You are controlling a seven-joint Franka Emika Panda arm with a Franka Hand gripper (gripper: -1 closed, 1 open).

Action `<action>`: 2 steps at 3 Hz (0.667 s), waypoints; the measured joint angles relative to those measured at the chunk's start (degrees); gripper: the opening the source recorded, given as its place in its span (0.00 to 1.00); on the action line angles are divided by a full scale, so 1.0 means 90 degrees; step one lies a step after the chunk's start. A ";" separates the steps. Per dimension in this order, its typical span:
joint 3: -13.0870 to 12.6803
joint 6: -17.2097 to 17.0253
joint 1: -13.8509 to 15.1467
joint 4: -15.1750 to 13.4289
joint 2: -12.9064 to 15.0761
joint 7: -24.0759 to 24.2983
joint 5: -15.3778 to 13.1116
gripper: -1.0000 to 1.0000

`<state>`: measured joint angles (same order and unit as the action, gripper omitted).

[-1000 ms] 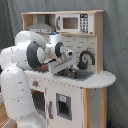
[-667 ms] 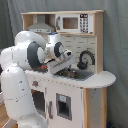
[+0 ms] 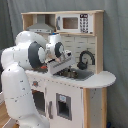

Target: Play with the kitchen

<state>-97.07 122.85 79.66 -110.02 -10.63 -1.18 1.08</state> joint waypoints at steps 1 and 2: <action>-0.0428 -0.0127 0.0449 0.0096 -0.0013 0.0024 0.0013 1.00; -0.0508 -0.0227 0.0500 0.0112 -0.0015 0.0024 0.0013 1.00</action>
<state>-101.63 120.81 84.16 -109.01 -10.77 -0.97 1.19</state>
